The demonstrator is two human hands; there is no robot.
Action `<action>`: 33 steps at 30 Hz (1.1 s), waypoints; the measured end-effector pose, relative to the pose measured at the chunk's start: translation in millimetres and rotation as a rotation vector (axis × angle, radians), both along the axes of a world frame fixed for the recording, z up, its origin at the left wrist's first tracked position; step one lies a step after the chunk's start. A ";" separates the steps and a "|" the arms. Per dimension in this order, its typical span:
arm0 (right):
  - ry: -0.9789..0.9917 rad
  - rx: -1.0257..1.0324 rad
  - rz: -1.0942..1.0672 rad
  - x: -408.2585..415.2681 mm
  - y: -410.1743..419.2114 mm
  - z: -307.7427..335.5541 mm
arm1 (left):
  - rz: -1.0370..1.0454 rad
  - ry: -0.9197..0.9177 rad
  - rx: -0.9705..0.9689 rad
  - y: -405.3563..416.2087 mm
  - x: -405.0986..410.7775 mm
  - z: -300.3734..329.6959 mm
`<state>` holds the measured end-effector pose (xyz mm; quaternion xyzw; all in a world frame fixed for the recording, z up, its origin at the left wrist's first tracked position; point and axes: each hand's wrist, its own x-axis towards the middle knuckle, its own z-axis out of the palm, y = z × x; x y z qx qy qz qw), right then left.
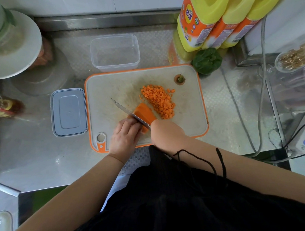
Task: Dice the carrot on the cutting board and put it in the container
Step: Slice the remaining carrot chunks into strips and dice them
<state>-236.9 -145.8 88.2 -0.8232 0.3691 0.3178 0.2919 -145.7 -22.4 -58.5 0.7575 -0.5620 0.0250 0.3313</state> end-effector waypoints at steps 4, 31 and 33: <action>0.021 0.006 0.013 5.0 -2.5 0.9 | -0.011 -0.011 -0.004 -0.9 -0.8 -1.7; 0.096 0.014 0.000 -12.1 0.8 -23.3 | 0.002 0.017 0.001 0.8 -2.8 -0.9; 0.062 -0.004 -0.003 -7.3 1.9 -30.8 | -0.002 0.012 -0.001 1.0 -4.7 -0.7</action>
